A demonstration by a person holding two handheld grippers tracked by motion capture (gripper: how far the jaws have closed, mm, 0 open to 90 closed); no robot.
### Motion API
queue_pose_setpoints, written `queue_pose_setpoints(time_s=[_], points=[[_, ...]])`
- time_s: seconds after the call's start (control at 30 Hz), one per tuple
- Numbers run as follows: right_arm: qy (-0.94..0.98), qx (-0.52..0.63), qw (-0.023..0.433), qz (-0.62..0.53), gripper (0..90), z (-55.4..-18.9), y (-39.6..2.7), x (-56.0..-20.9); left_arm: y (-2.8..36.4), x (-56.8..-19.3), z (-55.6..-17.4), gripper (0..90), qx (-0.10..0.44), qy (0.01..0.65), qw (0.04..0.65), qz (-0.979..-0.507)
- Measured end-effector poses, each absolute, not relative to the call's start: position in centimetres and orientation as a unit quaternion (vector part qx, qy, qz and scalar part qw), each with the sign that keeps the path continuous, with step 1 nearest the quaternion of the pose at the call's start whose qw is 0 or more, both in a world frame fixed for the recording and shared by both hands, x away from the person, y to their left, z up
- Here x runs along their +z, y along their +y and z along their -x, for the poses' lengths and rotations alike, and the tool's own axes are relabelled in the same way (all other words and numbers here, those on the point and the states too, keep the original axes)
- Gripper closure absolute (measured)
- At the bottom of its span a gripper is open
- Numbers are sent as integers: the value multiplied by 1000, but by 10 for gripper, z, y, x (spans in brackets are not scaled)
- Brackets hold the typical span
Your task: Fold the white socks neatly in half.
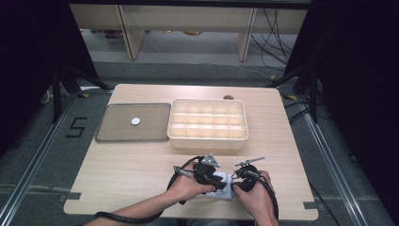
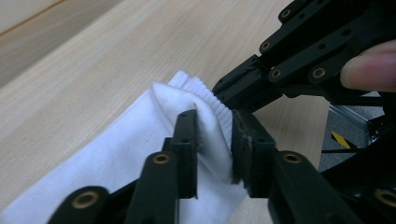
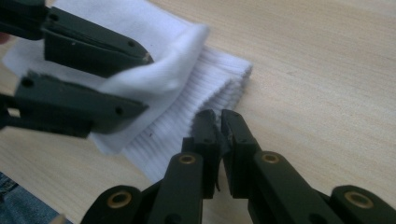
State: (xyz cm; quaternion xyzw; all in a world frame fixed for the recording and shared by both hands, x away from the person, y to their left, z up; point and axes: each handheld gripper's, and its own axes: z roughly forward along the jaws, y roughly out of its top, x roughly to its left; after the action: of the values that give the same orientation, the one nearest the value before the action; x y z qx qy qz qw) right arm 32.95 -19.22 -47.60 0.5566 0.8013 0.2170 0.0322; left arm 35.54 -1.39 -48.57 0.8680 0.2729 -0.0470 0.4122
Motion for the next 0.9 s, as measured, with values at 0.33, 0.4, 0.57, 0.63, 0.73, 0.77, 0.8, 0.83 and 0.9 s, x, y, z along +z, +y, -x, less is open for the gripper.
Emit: queue_pose_setpoints(time_s=[0.33, 0.4, 0.57, 0.63, 0.73, 0.77, 0.8, 0.83, 0.9], points=[[793, 231, 51, -562, 865, -329, -198, -463, 1, -466, -354, 635, -29, 260, 430, -864], [797, 243, 67, -548, 878, -329, -200, -458, 7, -468, -355, 678, -29, 261, 416, -871], [799, 279, 61, -529, 897, -326, -188, -440, 11, -476, -351, 735, -37, 263, 397, -879], [805, 288, 59, -515, 897, -326, -180, -438, 15, -477, -350, 742, -35, 256, 393, -882], [820, 272, 48, -501, 897, -329, -170, -444, 26, -473, -351, 727, -25, 259, 392, -882], [820, 269, 48, -503, 897, -330, -168, -447, 30, -471, -351, 716, -20, 270, 396, -877], [822, 259, 44, -505, 896, -331, -167, -451, 36, -469, -352, 692, -14, 276, 397, -875], [822, 251, 40, -510, 896, -332, -167, -455, 42, -468, -354, 659, -8, 285, 398, -872], [818, 241, 29, -522, 895, -332, -169, -462, 55, -466, -359, 588, 2, 307, 397, -865]])
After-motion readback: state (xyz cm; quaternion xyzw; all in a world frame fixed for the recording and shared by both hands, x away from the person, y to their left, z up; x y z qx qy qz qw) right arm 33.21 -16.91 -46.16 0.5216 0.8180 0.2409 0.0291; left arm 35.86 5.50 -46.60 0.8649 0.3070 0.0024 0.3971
